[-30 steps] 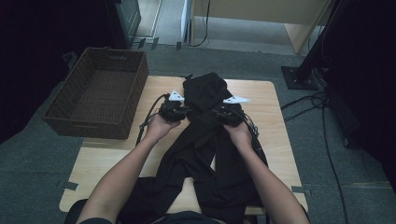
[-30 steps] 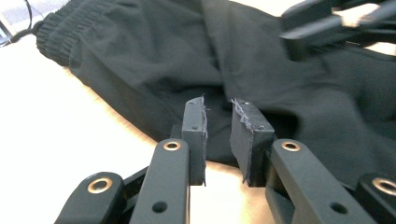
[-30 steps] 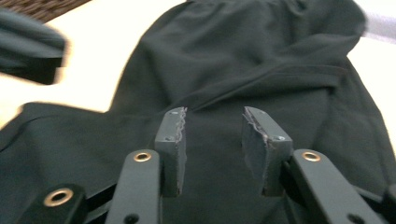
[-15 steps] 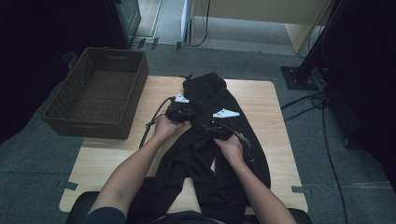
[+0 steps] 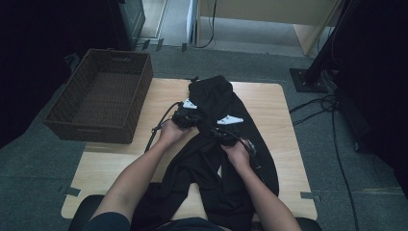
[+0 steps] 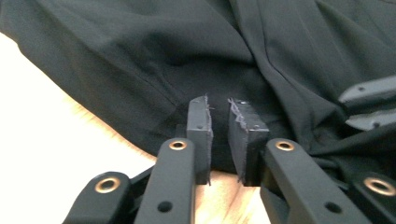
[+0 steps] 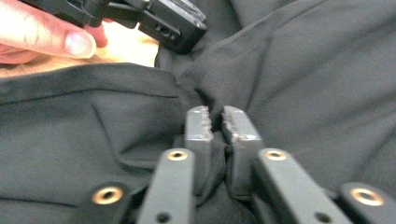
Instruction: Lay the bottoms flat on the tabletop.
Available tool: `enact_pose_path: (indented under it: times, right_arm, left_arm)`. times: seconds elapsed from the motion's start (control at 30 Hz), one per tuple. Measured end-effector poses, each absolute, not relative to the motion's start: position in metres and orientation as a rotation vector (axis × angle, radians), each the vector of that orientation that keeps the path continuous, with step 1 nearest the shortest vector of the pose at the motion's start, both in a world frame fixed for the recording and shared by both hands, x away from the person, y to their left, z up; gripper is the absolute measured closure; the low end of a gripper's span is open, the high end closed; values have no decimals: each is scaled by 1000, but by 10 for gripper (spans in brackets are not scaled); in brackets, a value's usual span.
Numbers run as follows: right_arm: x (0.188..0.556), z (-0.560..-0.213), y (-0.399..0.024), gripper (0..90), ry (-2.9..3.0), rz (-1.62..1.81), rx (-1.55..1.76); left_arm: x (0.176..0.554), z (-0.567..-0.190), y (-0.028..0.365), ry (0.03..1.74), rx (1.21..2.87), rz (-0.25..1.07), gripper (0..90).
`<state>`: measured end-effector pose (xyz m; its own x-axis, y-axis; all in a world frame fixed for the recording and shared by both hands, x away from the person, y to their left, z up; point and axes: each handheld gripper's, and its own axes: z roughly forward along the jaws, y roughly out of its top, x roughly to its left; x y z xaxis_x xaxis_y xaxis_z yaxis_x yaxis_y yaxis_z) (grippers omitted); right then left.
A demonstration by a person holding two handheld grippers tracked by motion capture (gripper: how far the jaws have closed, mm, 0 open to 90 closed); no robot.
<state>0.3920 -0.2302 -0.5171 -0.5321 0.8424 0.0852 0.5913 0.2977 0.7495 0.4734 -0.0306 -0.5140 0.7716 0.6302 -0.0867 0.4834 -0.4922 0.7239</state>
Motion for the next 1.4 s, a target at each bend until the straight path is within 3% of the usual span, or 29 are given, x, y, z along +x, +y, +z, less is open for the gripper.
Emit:
enact_pose_path:
  times: [0.37, 0.6, 0.8, 0.87, 1.0, 1.17, 1.4]
  right_arm:
    - [380, -479, -271, 865, 2185, 1117, 1296]
    - [374, -482, -301, 853, 2155, 1108, 1355]
    - [374, -501, -313, 794, 2151, 1011, 1406]
    - [373, -501, -317, 730, 2152, 1017, 1424]
    - [367, -490, -321, 713, 2108, 1071, 1407]
    - [360, -467, -312, 709, 2094, 1132, 1342]
    - [354, -475, -288, 588, 2142, 1163, 1306]
  left_arm:
    - [481, -513, -18, 893, 2180, 296, 834]
    - [487, -511, -18, 890, 2205, 290, 848]
    - [489, -512, -18, 903, 2192, 311, 846]
    - [490, -512, -18, 909, 2185, 310, 841]
    - [490, -506, -20, 930, 2185, 272, 768]
    - [479, -487, -26, 871, 2163, 264, 764]
    - [454, -487, -42, 782, 2186, 216, 743]
